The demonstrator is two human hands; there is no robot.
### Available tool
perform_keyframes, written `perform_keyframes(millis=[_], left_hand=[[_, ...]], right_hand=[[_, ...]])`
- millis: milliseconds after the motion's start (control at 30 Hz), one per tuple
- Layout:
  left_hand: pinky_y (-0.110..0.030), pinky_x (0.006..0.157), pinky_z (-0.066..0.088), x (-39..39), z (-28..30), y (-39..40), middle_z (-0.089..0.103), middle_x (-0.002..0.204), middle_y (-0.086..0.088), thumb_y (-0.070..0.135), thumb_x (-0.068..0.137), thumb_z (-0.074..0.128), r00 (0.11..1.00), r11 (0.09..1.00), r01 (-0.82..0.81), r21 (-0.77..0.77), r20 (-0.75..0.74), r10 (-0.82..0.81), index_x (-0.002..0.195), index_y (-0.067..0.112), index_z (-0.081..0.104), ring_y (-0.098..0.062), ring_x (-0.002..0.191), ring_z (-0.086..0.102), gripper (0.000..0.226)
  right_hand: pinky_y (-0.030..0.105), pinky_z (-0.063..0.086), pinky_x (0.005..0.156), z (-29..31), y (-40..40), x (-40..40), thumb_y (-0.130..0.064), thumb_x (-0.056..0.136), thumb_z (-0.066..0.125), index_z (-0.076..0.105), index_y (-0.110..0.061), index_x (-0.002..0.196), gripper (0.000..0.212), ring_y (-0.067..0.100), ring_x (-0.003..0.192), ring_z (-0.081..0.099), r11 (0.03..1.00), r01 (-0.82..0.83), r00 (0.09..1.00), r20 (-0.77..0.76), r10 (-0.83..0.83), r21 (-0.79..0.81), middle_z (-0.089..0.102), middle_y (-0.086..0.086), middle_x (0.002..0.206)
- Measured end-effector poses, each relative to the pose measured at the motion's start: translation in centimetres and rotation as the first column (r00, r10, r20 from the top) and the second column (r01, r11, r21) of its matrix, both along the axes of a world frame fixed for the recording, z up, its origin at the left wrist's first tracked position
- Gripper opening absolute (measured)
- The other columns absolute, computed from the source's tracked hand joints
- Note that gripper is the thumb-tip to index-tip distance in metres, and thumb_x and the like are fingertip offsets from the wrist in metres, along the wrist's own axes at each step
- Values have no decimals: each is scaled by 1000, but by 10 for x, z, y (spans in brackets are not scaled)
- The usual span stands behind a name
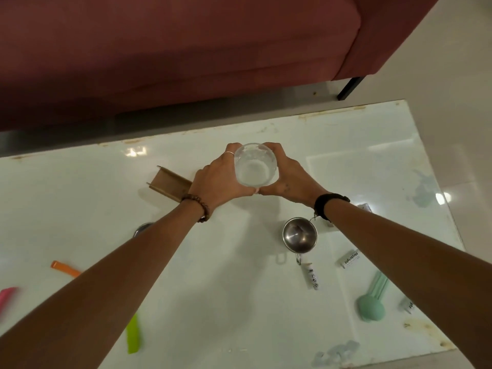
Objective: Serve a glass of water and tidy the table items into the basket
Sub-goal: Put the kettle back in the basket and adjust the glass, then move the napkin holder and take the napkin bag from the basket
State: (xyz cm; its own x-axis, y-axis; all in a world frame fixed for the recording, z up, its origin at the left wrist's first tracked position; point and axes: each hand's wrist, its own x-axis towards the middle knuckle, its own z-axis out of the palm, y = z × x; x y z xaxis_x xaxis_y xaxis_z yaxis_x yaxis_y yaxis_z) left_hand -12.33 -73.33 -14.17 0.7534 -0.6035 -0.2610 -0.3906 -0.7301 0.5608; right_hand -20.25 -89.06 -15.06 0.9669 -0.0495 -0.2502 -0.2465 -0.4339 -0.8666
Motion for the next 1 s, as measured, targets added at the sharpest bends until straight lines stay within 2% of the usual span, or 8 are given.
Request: perform_keyframes(millis=[300,567,667,733,833,933,1000], left_hand=[[-27,76,40,8,-8,-2,61,115,-4,52,62,75,1000,999,-19,29,13,19,132,21,33,-18,91,58,88],[-29,81,46,5,-3,-6,53,128,-4,41,64,79,994,999,-30,-16,-108,28,136,22,27,-18,100,54,91],[-36,102,40,-6,2,-6,32,147,-6,37,70,76,988,994,-95,-54,-131,87,142,19,19,-24,130,40,93],[-35,107,34,-19,11,-1,20,153,-8,35,73,73,979,976,-189,-104,-103,178,144,17,16,-25,138,29,93],[-21,102,32,-39,32,28,32,148,-6,25,81,68,960,934,-273,-232,-4,280,139,17,30,-20,133,37,70],[1,92,31,-67,53,78,56,129,-4,11,87,60,946,909,-283,-306,66,317,127,15,49,-14,115,55,42],[0,90,30,-87,60,119,64,116,-6,4,85,60,894,860,-395,-323,81,441,118,10,57,-17,102,61,33]], right_hand=[[31,45,92,-10,-2,11,-17,66,83,26,-15,135,90,23,113,51,1000,-22,1000,5,22,-21,47,6,132],[16,42,85,-8,3,7,-13,69,81,23,-17,137,89,23,113,53,998,60,995,-80,-59,20,48,-1,125],[28,37,100,5,15,1,-9,72,78,13,-15,145,99,22,124,43,989,144,985,-101,-141,24,39,7,141],[38,38,103,17,31,-8,-5,74,76,9,-15,147,100,24,134,32,970,218,971,-78,-227,-112,25,10,150],[37,54,84,41,72,-28,3,74,71,22,-14,143,86,30,132,31,872,308,951,102,-292,-379,18,14,151],[30,59,73,63,127,-47,7,74,67,33,-12,137,74,31,124,44,894,181,971,221,-95,-411,21,15,149],[31,59,68,70,171,-53,8,74,66,38,-8,134,68,31,116,53,925,49,975,219,37,-376,29,17,146]])
